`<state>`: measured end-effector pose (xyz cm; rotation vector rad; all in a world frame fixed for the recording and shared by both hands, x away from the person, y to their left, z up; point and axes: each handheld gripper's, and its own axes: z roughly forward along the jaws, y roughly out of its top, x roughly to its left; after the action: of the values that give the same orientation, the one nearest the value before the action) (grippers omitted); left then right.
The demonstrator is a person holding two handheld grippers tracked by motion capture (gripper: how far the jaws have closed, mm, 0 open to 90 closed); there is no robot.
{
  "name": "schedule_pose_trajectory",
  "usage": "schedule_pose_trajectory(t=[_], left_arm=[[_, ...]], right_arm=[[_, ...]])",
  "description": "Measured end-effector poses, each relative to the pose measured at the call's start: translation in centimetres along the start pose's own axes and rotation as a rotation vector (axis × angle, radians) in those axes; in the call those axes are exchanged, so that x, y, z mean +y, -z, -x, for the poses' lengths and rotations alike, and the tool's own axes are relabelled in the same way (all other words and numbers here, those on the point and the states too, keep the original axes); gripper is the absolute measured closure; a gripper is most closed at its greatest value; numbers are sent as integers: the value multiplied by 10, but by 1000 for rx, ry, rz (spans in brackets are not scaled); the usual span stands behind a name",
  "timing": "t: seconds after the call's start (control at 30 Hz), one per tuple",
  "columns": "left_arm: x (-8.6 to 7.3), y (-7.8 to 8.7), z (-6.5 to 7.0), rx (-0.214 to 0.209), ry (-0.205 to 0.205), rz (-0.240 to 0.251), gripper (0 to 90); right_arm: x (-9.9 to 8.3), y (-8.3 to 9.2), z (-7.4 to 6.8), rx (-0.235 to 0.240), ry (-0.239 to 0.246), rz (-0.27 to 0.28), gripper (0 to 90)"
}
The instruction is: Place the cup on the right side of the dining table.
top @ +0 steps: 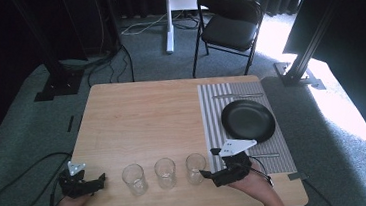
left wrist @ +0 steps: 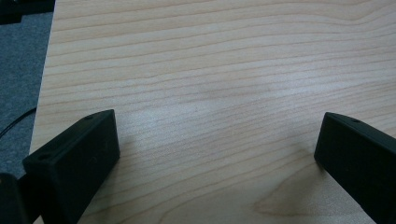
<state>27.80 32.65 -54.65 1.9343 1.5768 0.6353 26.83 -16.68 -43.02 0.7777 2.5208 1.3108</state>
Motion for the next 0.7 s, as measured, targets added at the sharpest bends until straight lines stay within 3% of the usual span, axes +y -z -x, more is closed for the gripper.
schedule_pose_trajectory(t=[0.7], left_arm=[[0,0,0,0,0,2,3]], right_arm=[[20,-30,-13,65,42,-21,180]])
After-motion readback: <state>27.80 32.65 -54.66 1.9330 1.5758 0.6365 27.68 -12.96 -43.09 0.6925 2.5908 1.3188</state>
